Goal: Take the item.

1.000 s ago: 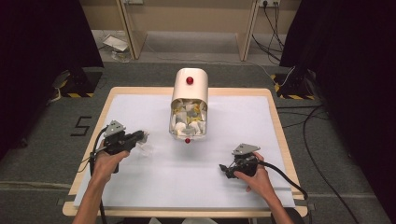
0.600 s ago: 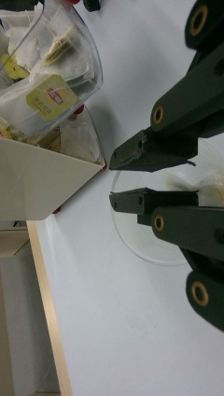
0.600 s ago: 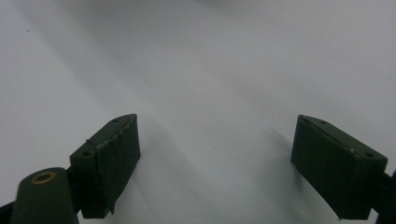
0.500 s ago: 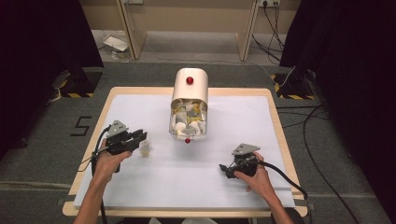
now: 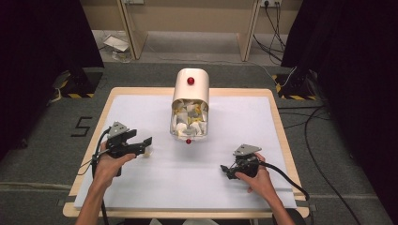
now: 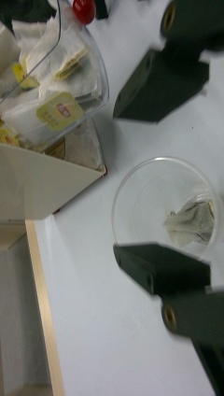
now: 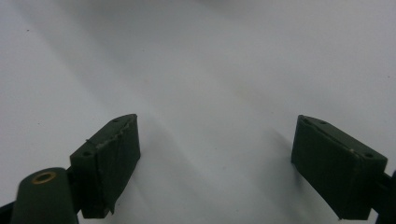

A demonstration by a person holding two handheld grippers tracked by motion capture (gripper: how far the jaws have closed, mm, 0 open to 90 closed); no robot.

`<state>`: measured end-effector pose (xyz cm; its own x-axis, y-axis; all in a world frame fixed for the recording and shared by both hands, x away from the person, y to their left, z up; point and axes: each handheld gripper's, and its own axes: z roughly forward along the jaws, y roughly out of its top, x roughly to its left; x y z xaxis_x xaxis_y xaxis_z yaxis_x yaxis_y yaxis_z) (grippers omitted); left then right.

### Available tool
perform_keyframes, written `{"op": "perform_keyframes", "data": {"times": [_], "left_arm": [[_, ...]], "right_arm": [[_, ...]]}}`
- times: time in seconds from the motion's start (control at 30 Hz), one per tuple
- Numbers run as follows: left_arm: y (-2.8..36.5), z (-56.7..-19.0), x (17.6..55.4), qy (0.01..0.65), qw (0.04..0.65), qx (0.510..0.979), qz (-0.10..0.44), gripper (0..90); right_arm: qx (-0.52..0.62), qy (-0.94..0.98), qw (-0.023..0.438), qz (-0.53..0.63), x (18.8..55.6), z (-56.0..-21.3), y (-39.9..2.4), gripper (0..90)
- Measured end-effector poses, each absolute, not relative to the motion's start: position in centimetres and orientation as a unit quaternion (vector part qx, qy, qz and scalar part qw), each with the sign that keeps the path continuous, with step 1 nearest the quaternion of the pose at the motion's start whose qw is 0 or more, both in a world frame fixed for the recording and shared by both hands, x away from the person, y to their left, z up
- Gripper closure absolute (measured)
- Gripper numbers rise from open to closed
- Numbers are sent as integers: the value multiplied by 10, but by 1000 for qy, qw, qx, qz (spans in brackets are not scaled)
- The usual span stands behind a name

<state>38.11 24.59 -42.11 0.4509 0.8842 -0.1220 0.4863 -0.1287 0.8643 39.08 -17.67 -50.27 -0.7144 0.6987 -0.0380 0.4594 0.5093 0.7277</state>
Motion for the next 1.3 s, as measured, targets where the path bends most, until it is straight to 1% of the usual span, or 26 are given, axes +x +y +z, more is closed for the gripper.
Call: {"op": "perform_keyframes", "data": {"times": [0.07, 0.1, 0.3, 0.4, 0.87, 1.3], "left_arm": [[246, -424, 377, 472, 454, 722, 223, 160], [246, -424, 377, 472, 454, 722, 223, 145], [248, -430, 370, 469, 460, 721, 219, 146], [249, -432, 367, 471, 459, 719, 227, 146], [254, -442, 348, 467, 462, 719, 229, 146], [256, -452, 338, 465, 464, 719, 229, 146]], "right_arm": [[339, 853, 166, 361, 391, -503, -177, 162], [339, 853, 166, 361, 391, -503, -177, 162], [339, 853, 166, 361, 391, -503, -177, 162], [340, 853, 166, 361, 391, -503, -177, 162], [339, 853, 166, 361, 391, -503, -177, 162], [339, 853, 166, 361, 391, -503, -177, 162]]}}
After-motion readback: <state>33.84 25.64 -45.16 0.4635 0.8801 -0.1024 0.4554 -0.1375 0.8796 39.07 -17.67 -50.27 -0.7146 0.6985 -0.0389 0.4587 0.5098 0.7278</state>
